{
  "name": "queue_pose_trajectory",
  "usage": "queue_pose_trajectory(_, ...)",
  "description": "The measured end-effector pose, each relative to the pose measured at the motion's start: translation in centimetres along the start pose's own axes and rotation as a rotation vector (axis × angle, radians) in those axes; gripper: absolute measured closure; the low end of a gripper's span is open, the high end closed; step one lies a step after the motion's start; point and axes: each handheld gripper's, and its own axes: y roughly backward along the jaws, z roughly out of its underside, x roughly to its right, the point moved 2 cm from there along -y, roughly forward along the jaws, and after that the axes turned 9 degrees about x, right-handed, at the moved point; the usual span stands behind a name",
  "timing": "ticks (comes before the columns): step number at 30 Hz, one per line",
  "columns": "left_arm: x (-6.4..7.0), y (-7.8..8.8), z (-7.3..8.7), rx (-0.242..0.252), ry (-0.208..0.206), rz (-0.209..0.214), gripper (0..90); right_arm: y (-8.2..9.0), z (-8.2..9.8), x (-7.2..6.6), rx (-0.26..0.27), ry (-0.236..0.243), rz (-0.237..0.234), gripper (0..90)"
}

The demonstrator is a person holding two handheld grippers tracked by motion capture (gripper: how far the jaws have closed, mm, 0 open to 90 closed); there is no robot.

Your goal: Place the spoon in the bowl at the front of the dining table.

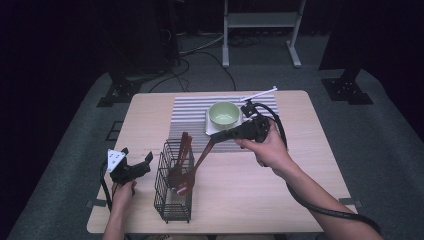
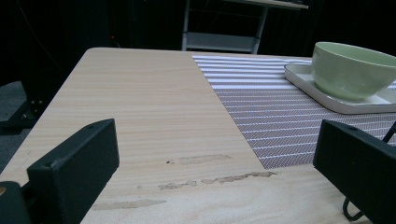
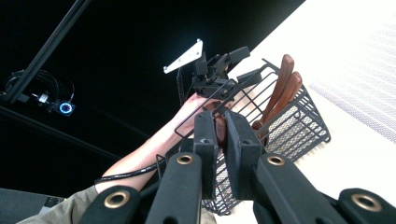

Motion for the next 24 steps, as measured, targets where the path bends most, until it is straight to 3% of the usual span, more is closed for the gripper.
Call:
queue_pose_trajectory(14, 0.0, 0.0, 0.0, 0.002, 0.002, 0.0, 0.0, 1.1, 0.2, 0.7, 0.005, -0.024, 0.004, 82.6)
queue_pose_trajectory(24, 0.0, 0.0, 0.0, 0.001, 0.001, -0.001, 0.0, 2.9, 0.7, 1.7, 0.018, -0.043, 0.021, 82.6)
